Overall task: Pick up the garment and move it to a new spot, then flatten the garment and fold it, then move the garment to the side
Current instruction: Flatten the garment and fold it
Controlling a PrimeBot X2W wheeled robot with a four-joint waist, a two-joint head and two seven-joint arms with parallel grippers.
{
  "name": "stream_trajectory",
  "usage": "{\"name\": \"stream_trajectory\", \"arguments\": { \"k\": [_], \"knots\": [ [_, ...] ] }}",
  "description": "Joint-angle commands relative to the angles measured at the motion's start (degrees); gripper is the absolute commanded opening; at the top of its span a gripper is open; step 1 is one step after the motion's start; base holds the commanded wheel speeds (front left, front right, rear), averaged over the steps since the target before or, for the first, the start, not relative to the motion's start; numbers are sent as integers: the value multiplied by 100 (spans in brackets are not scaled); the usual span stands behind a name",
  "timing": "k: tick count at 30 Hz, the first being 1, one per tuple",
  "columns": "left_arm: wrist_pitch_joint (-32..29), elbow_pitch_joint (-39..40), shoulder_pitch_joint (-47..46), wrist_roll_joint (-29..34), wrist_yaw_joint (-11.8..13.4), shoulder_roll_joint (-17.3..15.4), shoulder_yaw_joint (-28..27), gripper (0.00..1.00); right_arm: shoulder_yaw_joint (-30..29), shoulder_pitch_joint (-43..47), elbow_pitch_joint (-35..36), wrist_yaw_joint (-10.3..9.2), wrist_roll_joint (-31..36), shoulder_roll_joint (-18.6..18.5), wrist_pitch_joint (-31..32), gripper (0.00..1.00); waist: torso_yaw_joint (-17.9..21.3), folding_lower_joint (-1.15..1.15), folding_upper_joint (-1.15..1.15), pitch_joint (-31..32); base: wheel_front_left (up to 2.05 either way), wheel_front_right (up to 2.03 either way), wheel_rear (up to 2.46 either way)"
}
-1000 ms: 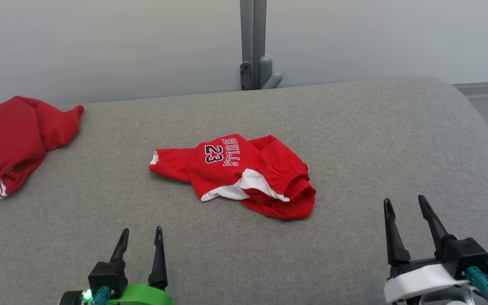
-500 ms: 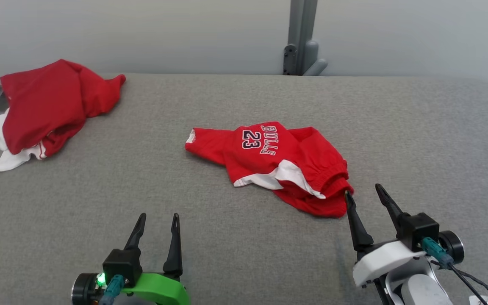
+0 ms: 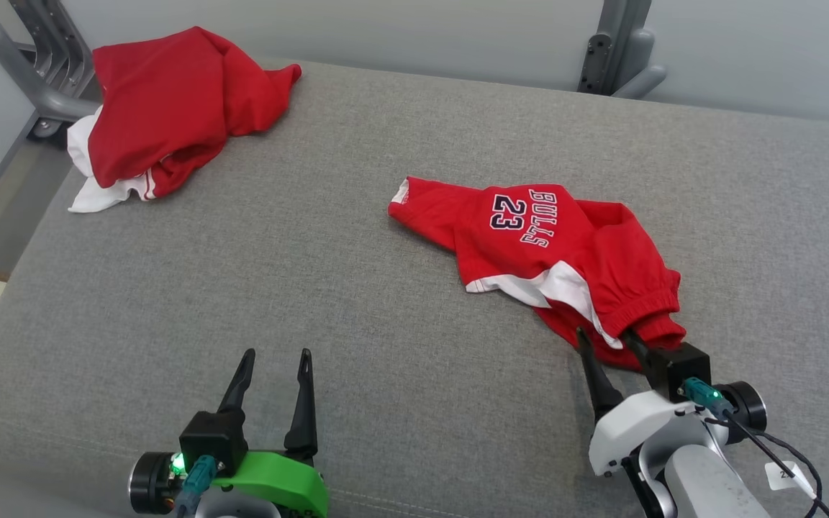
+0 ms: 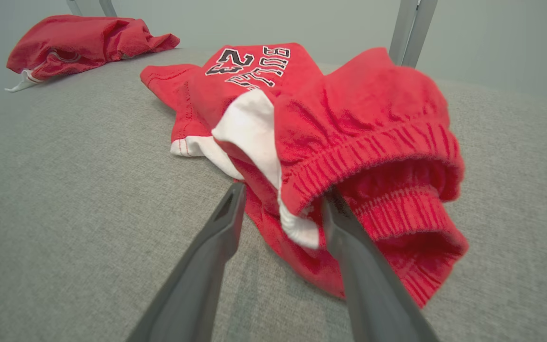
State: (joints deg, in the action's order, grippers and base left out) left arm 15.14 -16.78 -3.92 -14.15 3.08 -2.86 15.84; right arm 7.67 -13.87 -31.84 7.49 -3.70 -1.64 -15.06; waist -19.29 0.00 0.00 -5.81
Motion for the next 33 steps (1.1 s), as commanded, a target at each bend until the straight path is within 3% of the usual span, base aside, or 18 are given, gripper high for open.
{"name": "stream_trajectory", "arguments": {
  "k": [1,2,3,8,21,29,33],
  "knots": [
    [5,17,-59,-34,52,-7,-13,100,-56,-68,-59,0,17,-29,-22,40,-52,0,0,-63,0,0,0],
    [5,14,-49,-40,58,-7,-22,100,-77,-98,-70,0,24,-29,-22,33,-31,0,0,-58,0,0,0],
    [6,11,-41,-44,59,-7,-31,100,-99,-125,-50,0,34,-27,-22,0,-7,0,0,-51,0,0,0],
    [6,-17,-57,-35,49,-7,-29,100,23,-179,266,0,-290,-25,-22,0,164,0,0,-13,0,0,0],
    [5,-138,85,12,-4,-8,-50,100,1434,-131,2072,0,-1303,-25,-22,0,470,0,0,352,0,0,0],
    [5,-159,217,59,-22,-8,-80,100,1464,64,3096,0,-1605,-28,-22,0,631,0,0,590,0,0,0],
    [5,-161,254,66,-46,-8,-65,100,1083,345,2952,0,-1443,-28,67,0,730,0,0,625,0,0,0]
  ]
}}
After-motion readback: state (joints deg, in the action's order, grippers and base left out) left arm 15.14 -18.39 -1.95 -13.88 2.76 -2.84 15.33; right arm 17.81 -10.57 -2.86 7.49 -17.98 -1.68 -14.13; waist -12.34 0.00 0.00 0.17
